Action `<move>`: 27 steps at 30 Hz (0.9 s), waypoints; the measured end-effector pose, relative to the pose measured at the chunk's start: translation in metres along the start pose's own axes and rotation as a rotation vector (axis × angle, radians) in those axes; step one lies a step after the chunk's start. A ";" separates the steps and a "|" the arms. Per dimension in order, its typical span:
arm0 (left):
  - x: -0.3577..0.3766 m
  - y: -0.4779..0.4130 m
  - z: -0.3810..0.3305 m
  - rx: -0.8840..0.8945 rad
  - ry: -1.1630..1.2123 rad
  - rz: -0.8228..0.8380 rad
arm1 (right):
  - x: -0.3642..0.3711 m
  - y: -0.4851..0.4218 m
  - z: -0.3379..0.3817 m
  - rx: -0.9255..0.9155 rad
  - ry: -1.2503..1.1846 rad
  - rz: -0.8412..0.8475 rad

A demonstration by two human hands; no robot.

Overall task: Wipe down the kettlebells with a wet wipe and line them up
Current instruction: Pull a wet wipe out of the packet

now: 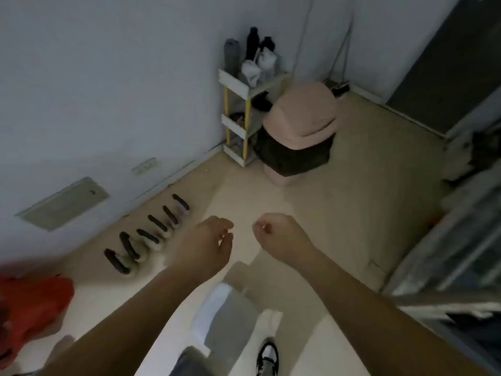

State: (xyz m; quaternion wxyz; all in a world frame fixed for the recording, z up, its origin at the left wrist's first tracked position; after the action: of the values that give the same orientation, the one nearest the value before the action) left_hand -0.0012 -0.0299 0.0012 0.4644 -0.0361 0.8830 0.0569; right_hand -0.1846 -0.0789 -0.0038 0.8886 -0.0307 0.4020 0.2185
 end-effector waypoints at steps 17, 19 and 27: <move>0.206 0.300 -0.211 0.906 -0.115 0.917 | 0.047 0.542 -0.069 1.067 -0.303 -0.885; 0.219 0.354 -0.230 0.990 -0.146 0.999 | 0.060 0.600 -0.055 1.142 -0.328 -0.990; 0.263 0.638 -0.287 1.313 -0.253 1.308 | 0.137 0.864 0.019 1.464 -0.361 -1.441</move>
State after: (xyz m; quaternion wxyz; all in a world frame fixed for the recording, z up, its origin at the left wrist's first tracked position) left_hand -0.4588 0.5610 -0.0109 0.3602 0.7440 0.5262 -0.1997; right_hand -0.4484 0.7556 0.0137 0.6569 0.3162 0.1838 -0.6593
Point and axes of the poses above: each hand's wrist, its own y-axis away from the middle knuckle, its own x-axis out of the palm, z = x × y, the point moved 3 cm from there along -y, towards the middle knuckle, and after that the axes turned 11 degrees about -x, right-handed, at the moved point
